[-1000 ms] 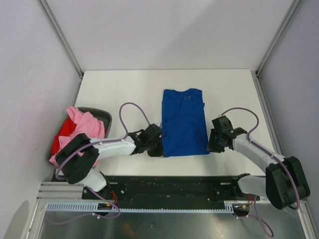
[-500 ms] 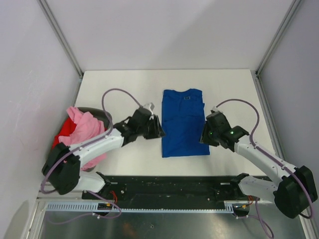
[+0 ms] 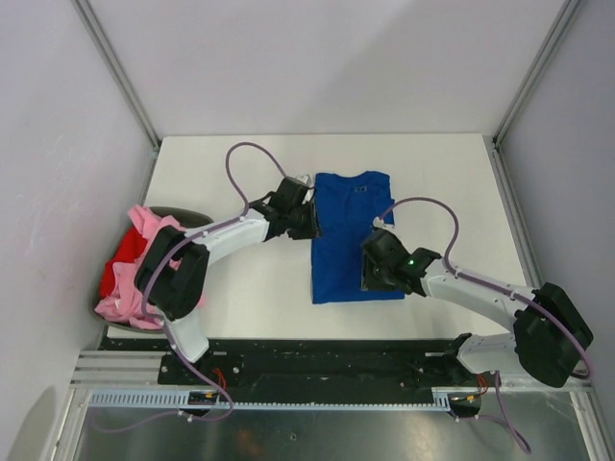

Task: Fold and stack the t-shirts
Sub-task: Fold the folded rectangular tshirt in 1/3 of the way

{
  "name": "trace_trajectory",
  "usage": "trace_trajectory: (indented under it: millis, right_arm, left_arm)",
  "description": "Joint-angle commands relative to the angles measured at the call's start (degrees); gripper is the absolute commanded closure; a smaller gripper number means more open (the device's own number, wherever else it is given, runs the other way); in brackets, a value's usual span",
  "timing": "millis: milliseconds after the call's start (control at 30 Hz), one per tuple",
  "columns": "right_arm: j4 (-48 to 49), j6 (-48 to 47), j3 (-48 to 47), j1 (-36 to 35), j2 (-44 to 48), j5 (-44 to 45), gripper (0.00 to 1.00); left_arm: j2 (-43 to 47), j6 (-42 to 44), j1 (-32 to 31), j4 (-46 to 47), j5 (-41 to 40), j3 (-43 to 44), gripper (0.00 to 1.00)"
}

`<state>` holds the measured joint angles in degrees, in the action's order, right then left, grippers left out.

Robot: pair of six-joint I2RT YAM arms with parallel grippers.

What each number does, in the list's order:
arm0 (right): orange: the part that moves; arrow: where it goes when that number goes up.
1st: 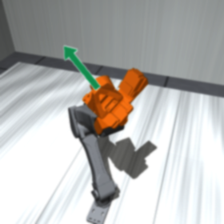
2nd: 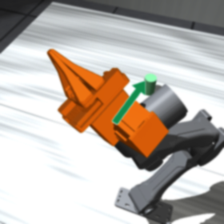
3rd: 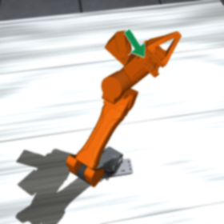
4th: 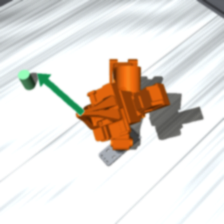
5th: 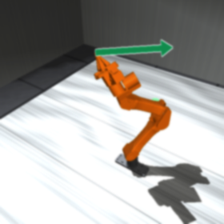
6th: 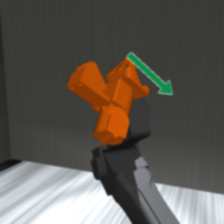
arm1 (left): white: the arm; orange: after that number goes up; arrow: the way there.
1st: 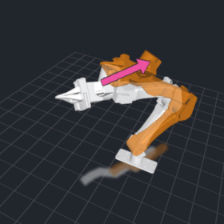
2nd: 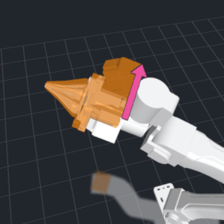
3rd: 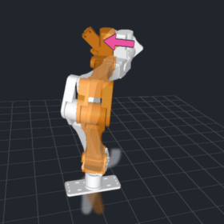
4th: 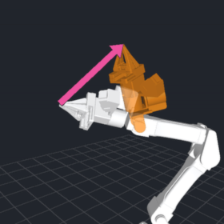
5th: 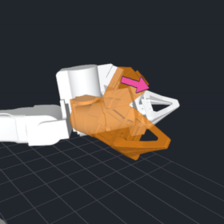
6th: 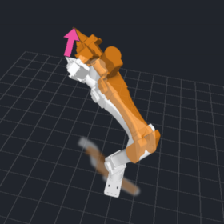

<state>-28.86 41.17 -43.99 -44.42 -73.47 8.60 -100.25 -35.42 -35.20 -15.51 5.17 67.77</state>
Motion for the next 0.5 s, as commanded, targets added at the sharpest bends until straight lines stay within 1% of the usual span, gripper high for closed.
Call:
trace_trajectory:
  millis: [0,267,467]
  right_arm:
    - [2.6,1.4,-1.3,-1.7,-1.5,3.0,0.61]
    - [4.5,2.2,-0.1,-3.0,-3.9,3.1,0.61]
    - [5.5,2.3,1.3,-3.1,-4.6,2.9,0.61]
  left_arm:
    - [-1.3,1.6,0.4,-2.0,-1.1,2.8,0.66]
    - [-5.6,1.5,0.4,-2.4,-1.1,5.4,0.63]
    - [-8.1,1.5,0.5,-2.4,-1.2,7.5,0.63]
